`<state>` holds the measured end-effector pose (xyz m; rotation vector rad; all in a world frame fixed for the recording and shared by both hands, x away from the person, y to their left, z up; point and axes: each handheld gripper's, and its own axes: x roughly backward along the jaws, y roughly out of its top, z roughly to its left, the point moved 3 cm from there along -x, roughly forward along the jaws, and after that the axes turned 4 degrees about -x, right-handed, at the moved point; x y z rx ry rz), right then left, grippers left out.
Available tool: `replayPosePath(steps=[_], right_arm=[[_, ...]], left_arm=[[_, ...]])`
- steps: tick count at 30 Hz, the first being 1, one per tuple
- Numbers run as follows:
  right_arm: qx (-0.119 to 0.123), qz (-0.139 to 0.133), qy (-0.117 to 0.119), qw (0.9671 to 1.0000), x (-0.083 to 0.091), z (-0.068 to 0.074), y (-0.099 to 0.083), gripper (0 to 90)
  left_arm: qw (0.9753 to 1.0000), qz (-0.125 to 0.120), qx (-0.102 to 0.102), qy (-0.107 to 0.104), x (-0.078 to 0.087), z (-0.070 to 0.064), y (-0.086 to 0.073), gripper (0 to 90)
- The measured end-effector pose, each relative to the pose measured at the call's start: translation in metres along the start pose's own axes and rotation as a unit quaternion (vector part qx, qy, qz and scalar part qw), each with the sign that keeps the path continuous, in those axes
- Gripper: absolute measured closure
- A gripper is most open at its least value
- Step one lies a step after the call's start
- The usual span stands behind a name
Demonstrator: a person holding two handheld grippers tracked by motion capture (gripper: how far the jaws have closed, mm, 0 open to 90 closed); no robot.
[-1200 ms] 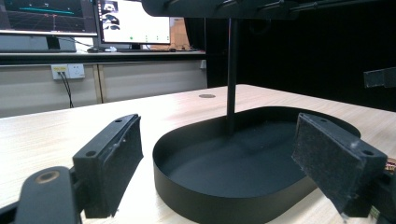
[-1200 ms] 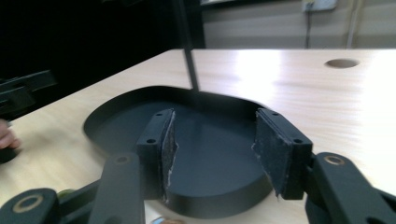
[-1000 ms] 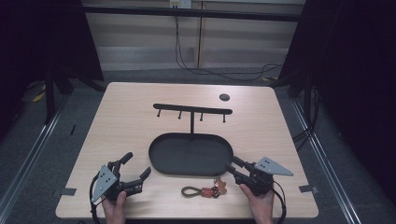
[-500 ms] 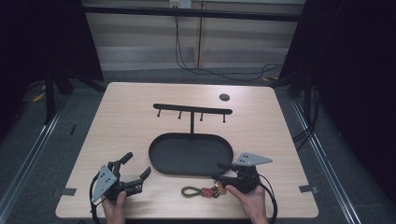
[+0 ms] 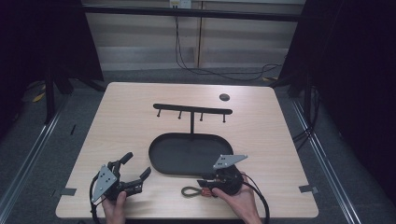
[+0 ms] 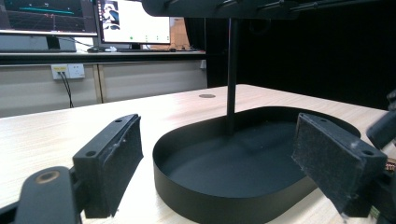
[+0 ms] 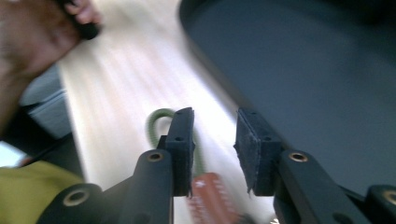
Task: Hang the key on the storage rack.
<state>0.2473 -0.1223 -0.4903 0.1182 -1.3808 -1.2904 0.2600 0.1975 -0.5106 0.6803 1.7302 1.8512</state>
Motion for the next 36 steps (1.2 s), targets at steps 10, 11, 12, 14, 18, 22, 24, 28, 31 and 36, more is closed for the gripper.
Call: replayPosePath(steps=[10, 11, 12, 14, 18, 22, 24, 28, 31, 36], right_arm=[[0.028, 0.063, 0.013, 0.9975, -0.017, 0.006, 0.007, 73.1], [0.031, 0.084, 0.011, 0.9959, -0.019, 0.006, 0.008, 74.1], [0.033, 0.091, 0.011, 0.9952, -0.020, 0.006, 0.009, 75.4], [0.029, 0.106, 0.015, 0.9938, -0.022, 0.005, 0.012, 75.6], [0.035, 0.134, 0.011, 0.9903, -0.028, 0.004, 0.014, 76.5], [0.041, 0.156, 0.015, 0.9868, -0.033, 0.005, 0.017, 78.0], [0.049, 0.172, 0.020, 0.9837, -0.037, 0.005, 0.017, 78.6], [0.059, 0.199, 0.014, 0.9782, -0.043, 0.005, 0.017, 79.7], [0.064, 0.205, 0.015, 0.9765, -0.045, 0.005, 0.019, 78.8], [0.092, 0.223, -0.006, 0.9704, -0.046, 0.011, 0.021, 77.1]], left_arm=[[1.0000, 0.000, 0.000, 0.001, 0.000, 0.000, 0.000, 15.7], [1.0000, 0.000, 0.000, 0.000, 0.000, 0.000, 0.000, 15.7], [1.0000, 0.000, 0.000, 0.000, 0.000, 0.000, 0.000, 15.7], [1.0000, -0.001, 0.000, 0.000, 0.000, 0.000, 0.000, 15.7], [1.0000, 0.000, 0.000, 0.000, 0.000, 0.000, 0.000, 15.7], [1.0000, 0.000, 0.000, 0.000, 0.000, 0.000, 0.000, 15.7], [1.0000, 0.000, 0.000, 0.000, 0.000, 0.000, 0.000, 15.7], [1.0000, 0.000, 0.000, 0.000, 0.000, 0.000, 0.000, 15.7], [1.0000, 0.000, 0.001, 0.000, 0.000, 0.000, 0.000, 15.7], [1.0000, 0.000, 0.000, 0.000, 0.000, 0.000, 0.000, 15.7]])
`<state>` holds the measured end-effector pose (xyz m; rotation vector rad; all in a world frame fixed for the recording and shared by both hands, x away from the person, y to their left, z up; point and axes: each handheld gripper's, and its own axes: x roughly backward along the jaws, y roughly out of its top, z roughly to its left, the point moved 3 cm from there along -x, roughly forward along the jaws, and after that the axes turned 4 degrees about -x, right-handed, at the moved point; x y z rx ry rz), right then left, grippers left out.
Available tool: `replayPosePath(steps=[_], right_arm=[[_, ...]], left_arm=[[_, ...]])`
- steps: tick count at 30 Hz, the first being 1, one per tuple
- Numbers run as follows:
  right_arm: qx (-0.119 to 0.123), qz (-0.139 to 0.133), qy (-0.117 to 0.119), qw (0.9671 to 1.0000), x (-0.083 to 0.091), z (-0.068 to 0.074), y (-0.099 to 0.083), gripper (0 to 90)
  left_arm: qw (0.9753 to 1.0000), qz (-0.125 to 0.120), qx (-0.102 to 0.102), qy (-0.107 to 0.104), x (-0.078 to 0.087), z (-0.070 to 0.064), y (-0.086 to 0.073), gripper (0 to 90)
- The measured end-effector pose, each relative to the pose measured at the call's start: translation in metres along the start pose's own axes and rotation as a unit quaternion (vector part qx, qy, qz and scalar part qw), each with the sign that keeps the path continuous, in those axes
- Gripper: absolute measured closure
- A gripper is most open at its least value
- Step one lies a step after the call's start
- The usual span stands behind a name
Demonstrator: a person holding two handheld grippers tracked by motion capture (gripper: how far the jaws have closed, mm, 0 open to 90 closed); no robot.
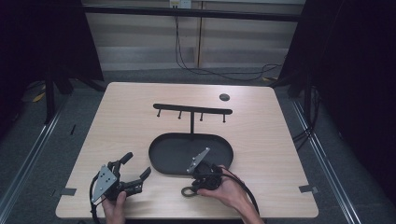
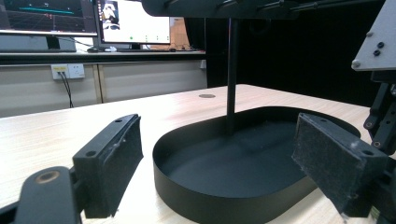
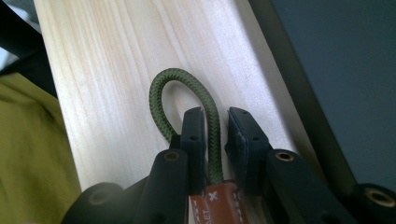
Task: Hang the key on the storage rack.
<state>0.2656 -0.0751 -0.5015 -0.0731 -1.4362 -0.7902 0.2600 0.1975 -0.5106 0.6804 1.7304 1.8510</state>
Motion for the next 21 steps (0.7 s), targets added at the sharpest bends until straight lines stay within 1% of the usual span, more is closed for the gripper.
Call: replayPosePath(steps=[2, 3, 5, 6, 8, 11, 13, 14, 15, 16, 17, 18, 19, 21], right_arm=[[0.009, 0.007, -0.014, 0.9998, 0.000, 0.003, 0.001, 77.9], [0.009, 0.007, -0.014, 0.9998, 0.000, 0.003, 0.001, 77.9], [0.019, 0.018, -0.028, 0.9993, 0.000, 0.006, 0.002, 80.8], [0.021, 0.024, -0.030, 0.9990, 0.000, 0.005, 0.003, 84.0], [0.025, 0.026, -0.028, 0.9989, 0.000, 0.004, 0.004, 84.1], [0.028, 0.039, -0.032, 0.9984, -0.001, 0.005, 0.006, 84.6], [0.021, 0.049, -0.023, 0.9983, 0.000, 0.003, 0.008, 85.6], [0.021, 0.053, -0.024, 0.9981, -0.001, 0.003, 0.009, 85.8], [0.015, 0.066, -0.016, 0.9976, -0.001, 0.001, 0.012, 85.9], [0.014, 0.069, -0.011, 0.9975, -0.001, 0.000, 0.013, 85.9], [0.014, 0.069, -0.011, 0.9975, -0.001, 0.000, 0.013, 85.9], [0.013, 0.072, -0.001, 0.9973, -0.001, -0.003, 0.014, 86.0], [0.013, 0.072, -0.001, 0.9973, -0.001, -0.003, 0.014, 86.0], [0.015, 0.082, -0.004, 0.9965, -0.001, -0.005, 0.017, 86.0]], left_arm=[[1.0000, 0.000, 0.000, 0.000, 0.000, 0.000, 0.000, 15.7], [1.0000, 0.000, 0.000, 0.000, 0.000, 0.000, 0.000, 15.7], [1.0000, 0.000, 0.000, 0.000, 0.000, 0.000, 0.000, 15.7], [1.0000, 0.000, 0.000, 0.000, 0.000, 0.000, 0.000, 15.6], [1.0000, 0.000, 0.000, 0.000, 0.000, 0.000, 0.000, 15.7], [1.0000, 0.000, 0.000, 0.000, 0.000, 0.000, 0.000, 15.7], [1.0000, 0.000, 0.000, 0.000, 0.000, 0.000, 0.000, 15.7], [1.0000, 0.000, 0.000, 0.000, 0.000, 0.000, 0.000, 15.7], [1.0000, 0.000, 0.000, 0.000, 0.000, 0.000, 0.000, 15.7], [1.0000, 0.000, 0.000, 0.000, 0.000, 0.000, 0.000, 15.7], [1.0000, 0.000, 0.000, 0.000, 0.000, 0.000, 0.000, 15.7], [1.0000, 0.000, 0.000, 0.000, 0.000, 0.000, 0.000, 15.7], [1.0000, 0.000, 0.000, 0.000, 0.000, 0.000, 0.000, 15.7], [1.0000, 0.000, 0.000, 0.000, 0.000, 0.000, 0.000, 15.7]])
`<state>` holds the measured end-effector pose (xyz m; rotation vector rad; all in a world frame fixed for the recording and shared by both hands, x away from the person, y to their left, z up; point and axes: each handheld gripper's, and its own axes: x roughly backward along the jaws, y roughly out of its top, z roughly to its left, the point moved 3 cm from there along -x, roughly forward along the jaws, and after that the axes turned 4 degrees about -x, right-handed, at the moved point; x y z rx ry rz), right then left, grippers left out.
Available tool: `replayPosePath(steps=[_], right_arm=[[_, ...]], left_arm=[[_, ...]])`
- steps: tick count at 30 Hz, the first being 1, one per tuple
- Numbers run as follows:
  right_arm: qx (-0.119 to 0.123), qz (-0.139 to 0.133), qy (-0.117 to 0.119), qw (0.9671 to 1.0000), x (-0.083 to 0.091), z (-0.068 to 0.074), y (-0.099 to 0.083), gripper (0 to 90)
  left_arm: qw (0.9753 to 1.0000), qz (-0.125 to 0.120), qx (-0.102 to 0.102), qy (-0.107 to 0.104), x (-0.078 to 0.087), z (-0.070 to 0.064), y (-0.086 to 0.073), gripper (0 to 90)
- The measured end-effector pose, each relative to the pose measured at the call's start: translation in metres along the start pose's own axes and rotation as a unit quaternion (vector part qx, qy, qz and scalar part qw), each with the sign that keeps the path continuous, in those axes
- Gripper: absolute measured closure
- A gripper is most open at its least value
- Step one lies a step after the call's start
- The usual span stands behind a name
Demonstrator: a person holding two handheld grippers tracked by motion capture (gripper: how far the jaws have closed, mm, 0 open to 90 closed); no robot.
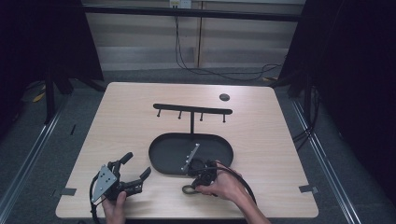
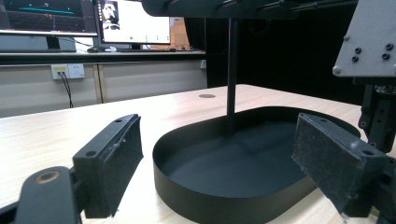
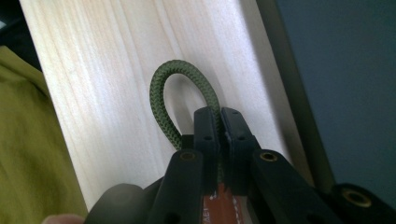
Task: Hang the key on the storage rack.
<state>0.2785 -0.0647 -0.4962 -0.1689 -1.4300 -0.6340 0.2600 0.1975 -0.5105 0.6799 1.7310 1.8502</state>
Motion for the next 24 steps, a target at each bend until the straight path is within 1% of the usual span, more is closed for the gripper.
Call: replayPosePath(steps=[1, 2, 6, 7, 9, 12, 13, 16, 18, 19, 21, 22, 24], right_arm=[[0.000, 0.000, 0.000, 1.0000, 0.000, 0.000, 0.000, 86.0], [0.001, 0.000, 0.005, 1.0000, 0.002, -0.001, 0.002, 86.0], [-0.001, 0.004, 0.004, 1.0000, 0.009, -0.001, 0.005, 86.1], [0.002, 0.007, 0.007, 0.9999, 0.014, 0.000, 0.007, 86.0], [0.008, 0.010, 0.004, 0.9999, 0.018, 0.001, 0.008, 86.1], [0.007, 0.013, 0.001, 0.9999, 0.022, 0.001, 0.009, 86.1], [0.005, 0.019, 0.001, 0.9998, 0.027, -0.001, 0.010, 86.0], [0.004, 0.015, 0.002, 0.9999, 0.032, -0.005, 0.010, 86.0], [-0.001, 0.018, 0.001, 0.9998, 0.036, -0.007, 0.010, 86.1], [0.004, 0.020, -0.002, 0.9998, 0.038, -0.009, 0.010, 86.1], [-0.003, 0.026, -0.006, 0.9996, 0.042, -0.009, 0.010, 86.1], [0.004, 0.026, -0.006, 0.9996, 0.046, -0.010, 0.010, 86.1], [0.007, 0.029, -0.005, 0.9995, 0.049, -0.009, 0.010, 86.1]], left_arm=[[1.0000, 0.000, 0.000, 0.000, 0.000, 0.000, 0.000, 15.7], [1.0000, 0.000, 0.000, 0.000, 0.000, 0.000, 0.000, 15.7], [1.0000, 0.000, 0.000, 0.000, 0.000, 0.000, 0.000, 15.7], [1.0000, 0.000, 0.000, 0.000, 0.000, 0.000, 0.000, 15.7], [1.0000, 0.000, 0.000, 0.000, 0.000, 0.000, 0.000, 15.7], [1.0000, 0.000, 0.000, 0.000, 0.000, 0.000, 0.000, 15.7], [1.0000, 0.000, 0.000, 0.000, 0.000, 0.000, 0.000, 15.7], [1.0000, 0.000, 0.000, 0.000, 0.000, 0.000, 0.000, 15.7], [1.0000, 0.000, 0.000, 0.000, 0.000, 0.000, 0.000, 15.7], [1.0000, 0.000, -0.001, 0.002, 0.000, 0.000, 0.000, 15.7], [1.0000, 0.000, 0.000, 0.000, 0.000, 0.000, 0.000, 15.7], [1.0000, 0.000, 0.000, 0.000, 0.000, 0.000, 0.000, 15.7], [1.0000, 0.000, 0.000, 0.000, 0.000, 0.000, 0.000, 15.7]])
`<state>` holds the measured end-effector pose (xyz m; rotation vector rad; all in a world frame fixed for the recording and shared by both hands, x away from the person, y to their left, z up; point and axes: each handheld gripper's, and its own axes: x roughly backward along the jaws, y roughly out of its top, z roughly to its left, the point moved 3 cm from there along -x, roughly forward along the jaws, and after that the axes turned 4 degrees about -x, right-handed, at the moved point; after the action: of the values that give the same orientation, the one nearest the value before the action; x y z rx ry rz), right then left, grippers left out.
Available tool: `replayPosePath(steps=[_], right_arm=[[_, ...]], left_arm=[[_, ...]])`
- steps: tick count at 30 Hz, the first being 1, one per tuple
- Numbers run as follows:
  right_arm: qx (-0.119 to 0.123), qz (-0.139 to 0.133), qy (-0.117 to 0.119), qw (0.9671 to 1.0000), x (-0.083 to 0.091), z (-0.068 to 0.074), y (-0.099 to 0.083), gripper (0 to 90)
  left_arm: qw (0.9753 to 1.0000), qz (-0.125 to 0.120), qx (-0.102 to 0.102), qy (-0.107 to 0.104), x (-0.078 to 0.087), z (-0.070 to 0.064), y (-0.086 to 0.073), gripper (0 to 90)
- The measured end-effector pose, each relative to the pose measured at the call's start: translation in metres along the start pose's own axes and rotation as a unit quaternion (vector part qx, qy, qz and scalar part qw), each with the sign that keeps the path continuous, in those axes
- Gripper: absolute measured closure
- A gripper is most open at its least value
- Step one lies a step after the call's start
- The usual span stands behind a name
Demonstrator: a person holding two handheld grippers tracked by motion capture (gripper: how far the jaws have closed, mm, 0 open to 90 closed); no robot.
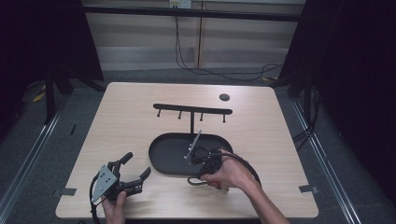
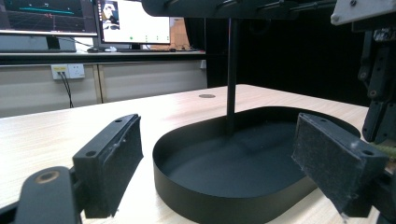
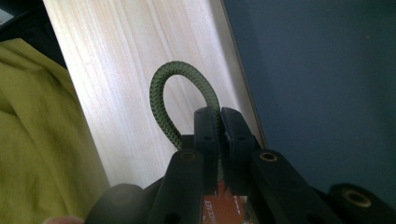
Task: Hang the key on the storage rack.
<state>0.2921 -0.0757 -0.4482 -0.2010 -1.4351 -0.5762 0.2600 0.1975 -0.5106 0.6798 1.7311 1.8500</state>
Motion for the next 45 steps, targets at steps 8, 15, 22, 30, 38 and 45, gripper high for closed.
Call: replayPosePath(steps=[8, 15, 22, 30, 38, 45], right_arm=[[-0.001, -0.003, -0.008, 1.0000, 0.019, -0.002, 0.001, 86.1], [0.004, 0.002, -0.015, 0.9999, 0.033, -0.005, 0.000, 86.1], [-0.003, 0.004, -0.020, 0.9998, 0.046, -0.006, -0.001, 86.1], [0.002, 0.012, -0.032, 0.9994, 0.063, -0.008, 0.001, 86.1], [0.008, 0.007, -0.037, 0.9992, 0.077, -0.010, 0.007, 86.1], [0.012, 0.002, -0.041, 0.9991, 0.093, -0.013, 0.015, 86.1]], left_arm=[[1.0000, 0.000, 0.000, 0.000, 0.000, 0.000, 0.000, 15.7], [1.0000, 0.000, 0.000, 0.000, 0.000, 0.000, 0.000, 15.7], [1.0000, 0.000, 0.000, 0.000, 0.000, 0.000, 0.000, 15.6], [1.0000, 0.000, 0.000, 0.000, 0.000, 0.000, 0.000, 15.7], [1.0000, 0.000, 0.000, 0.000, 0.000, 0.000, 0.000, 15.7], [1.0000, 0.000, 0.000, 0.000, 0.000, 0.000, 0.000, 15.7]])
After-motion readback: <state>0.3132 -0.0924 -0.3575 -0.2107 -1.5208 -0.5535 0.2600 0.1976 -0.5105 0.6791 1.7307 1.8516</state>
